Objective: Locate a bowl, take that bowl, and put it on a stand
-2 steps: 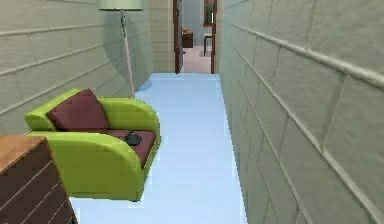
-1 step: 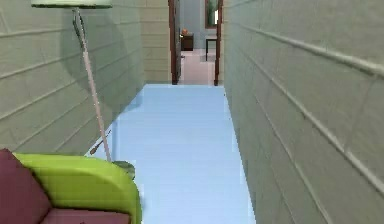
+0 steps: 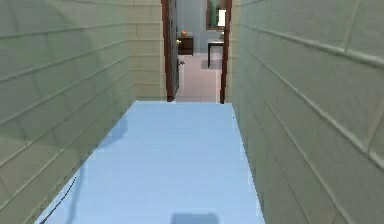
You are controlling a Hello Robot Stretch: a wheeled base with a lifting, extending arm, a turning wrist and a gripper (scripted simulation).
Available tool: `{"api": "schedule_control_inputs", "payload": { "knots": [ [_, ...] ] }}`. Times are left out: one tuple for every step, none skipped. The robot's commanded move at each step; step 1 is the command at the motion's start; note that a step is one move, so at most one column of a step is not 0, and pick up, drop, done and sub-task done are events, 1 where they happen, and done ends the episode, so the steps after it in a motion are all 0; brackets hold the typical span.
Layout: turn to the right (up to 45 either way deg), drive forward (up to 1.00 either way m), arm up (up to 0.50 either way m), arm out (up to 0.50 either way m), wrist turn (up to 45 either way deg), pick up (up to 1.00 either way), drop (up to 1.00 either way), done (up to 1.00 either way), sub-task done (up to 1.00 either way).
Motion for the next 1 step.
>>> {"api": "schedule_control_inputs", "payload": {
  "knots": [
    [6.0,0.00,0.00,0.00,0.0,0.00,0.00,0.00,0.00]
  ]
}}
